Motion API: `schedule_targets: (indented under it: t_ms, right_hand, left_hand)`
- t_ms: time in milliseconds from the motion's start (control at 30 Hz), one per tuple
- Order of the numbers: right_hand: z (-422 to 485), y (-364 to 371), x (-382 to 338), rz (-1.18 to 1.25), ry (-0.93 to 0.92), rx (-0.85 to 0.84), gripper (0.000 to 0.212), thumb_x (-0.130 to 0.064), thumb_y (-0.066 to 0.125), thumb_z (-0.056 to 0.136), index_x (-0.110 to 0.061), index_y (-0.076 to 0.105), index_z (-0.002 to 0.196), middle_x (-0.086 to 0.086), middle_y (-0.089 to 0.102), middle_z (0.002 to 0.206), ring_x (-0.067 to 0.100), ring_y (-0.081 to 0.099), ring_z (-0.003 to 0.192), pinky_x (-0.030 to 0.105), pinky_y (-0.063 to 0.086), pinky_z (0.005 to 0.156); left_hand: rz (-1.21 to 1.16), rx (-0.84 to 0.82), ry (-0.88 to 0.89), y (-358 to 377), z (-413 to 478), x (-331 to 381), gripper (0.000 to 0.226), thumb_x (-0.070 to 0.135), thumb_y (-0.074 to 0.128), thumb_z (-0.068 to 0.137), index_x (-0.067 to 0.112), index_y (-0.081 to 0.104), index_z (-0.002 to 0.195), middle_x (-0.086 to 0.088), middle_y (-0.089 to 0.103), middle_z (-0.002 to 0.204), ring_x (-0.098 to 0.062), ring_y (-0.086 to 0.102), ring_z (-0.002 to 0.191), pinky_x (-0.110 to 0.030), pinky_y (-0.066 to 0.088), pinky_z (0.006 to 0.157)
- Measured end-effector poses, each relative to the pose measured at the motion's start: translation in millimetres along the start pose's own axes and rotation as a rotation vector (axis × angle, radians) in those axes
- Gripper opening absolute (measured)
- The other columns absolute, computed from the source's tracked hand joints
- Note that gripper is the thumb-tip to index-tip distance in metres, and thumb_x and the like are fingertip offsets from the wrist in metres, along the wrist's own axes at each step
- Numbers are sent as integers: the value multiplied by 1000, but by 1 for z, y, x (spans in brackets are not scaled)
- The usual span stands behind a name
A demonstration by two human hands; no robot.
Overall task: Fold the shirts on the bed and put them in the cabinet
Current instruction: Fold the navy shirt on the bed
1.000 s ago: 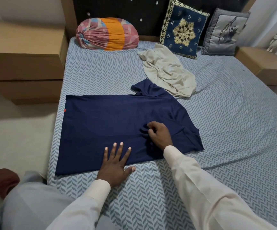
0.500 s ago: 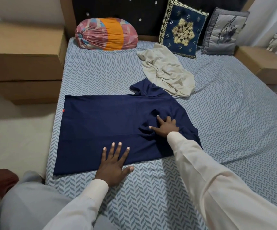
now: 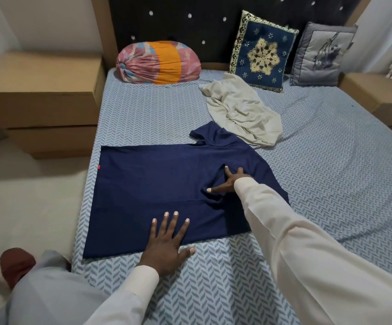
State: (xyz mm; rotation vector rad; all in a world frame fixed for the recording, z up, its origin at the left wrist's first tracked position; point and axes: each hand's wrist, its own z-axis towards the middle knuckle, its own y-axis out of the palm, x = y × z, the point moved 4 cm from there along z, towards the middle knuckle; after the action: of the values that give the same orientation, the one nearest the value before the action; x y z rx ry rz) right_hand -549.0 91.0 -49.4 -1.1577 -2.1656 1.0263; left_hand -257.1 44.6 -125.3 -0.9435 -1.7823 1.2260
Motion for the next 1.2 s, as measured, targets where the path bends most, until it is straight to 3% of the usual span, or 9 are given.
schedule_targets:
  t_ms: [100, 233, 300, 400, 533, 600, 767, 967, 1200]
  right_hand:
    - [-1, -8, -3, 62, 25, -8, 134, -90, 62, 53, -36, -5, 156, 11, 2, 164, 36, 12, 150, 46, 23, 117]
    - [5, -9, -27, 100, -32, -26, 134, -86, 64, 56, -23, 3, 158, 4, 25, 161, 29, 34, 144, 41, 33, 114]
    - [6, 5, -36, 68, 52, -8, 138, -91, 60, 49, -31, -1, 157, 10, 16, 163, 37, 28, 145, 51, 31, 114]
    - [-5, 17, -37, 174, 121, 54, 114, -90, 47, 67, -37, -1, 156, 24, 9, 160, 48, 19, 143, 62, 27, 108]
    - [-30, 36, -7, 423, -34, 673, 78, -68, 29, 90, -16, 42, 146, 21, 52, 138, 40, 45, 129, 51, 38, 103]
    - [-40, 69, 24, 525, -101, 823, 73, -59, 29, 93, -7, 55, 136, 22, 60, 128, 42, 52, 123, 48, 40, 104]
    - [-45, 127, 100, 347, -63, 710, 79, -57, 21, 93, -3, 42, 146, 22, 40, 151, 39, 32, 142, 48, 21, 118]
    - [-40, 128, 153, 166, 88, 605, 85, -66, 11, 93, -9, 17, 156, 13, 16, 163, 30, 9, 151, 45, 9, 122]
    - [-48, 134, 152, 198, 205, 605, 85, -67, 14, 95, -7, 10, 156, 13, 13, 164, 27, 10, 151, 48, 9, 122]
  left_hand:
    - [-27, 43, 1, 2, -1, -1, 83, 84, 7, 83, 40, -11, 151, 1, -19, 159, -16, -27, 143, -51, -19, 112]
    - [32, -38, -11, 6, -2, -2, 79, 78, 22, 91, 31, 24, 153, -9, 31, 157, -27, 14, 146, -56, 9, 110]
    - [40, -15, -7, 5, 0, -2, 77, 77, 23, 91, 29, 32, 151, -10, 38, 154, -30, 23, 143, -55, 14, 108]
    - [69, 25, 10, 2, 0, -2, 75, 75, 23, 92, 29, 34, 150, -9, 37, 154, -30, 24, 142, -53, 12, 109]
    - [-26, 151, -48, -12, -1, -12, 68, 64, 13, 98, 26, 50, 142, -10, 47, 148, -31, 40, 139, -49, 14, 112]
    - [-73, 266, -170, -26, 3, -31, 66, 57, 20, 97, 19, 54, 139, -17, 48, 145, -37, 40, 137, -52, 19, 113]
    - [-48, 334, -401, -28, -5, -81, 73, 56, 23, 91, 11, 46, 145, -26, 41, 148, -46, 34, 138, -63, 19, 111]
    - [-97, 355, -576, -19, -23, -102, 84, 68, 13, 88, 19, 28, 154, -24, 24, 157, -47, 18, 144, -58, 7, 116]
    - [-87, 376, -645, -17, -25, -102, 73, 61, 32, 96, 19, 22, 155, -25, 22, 157, -46, 14, 145, -55, 3, 117]
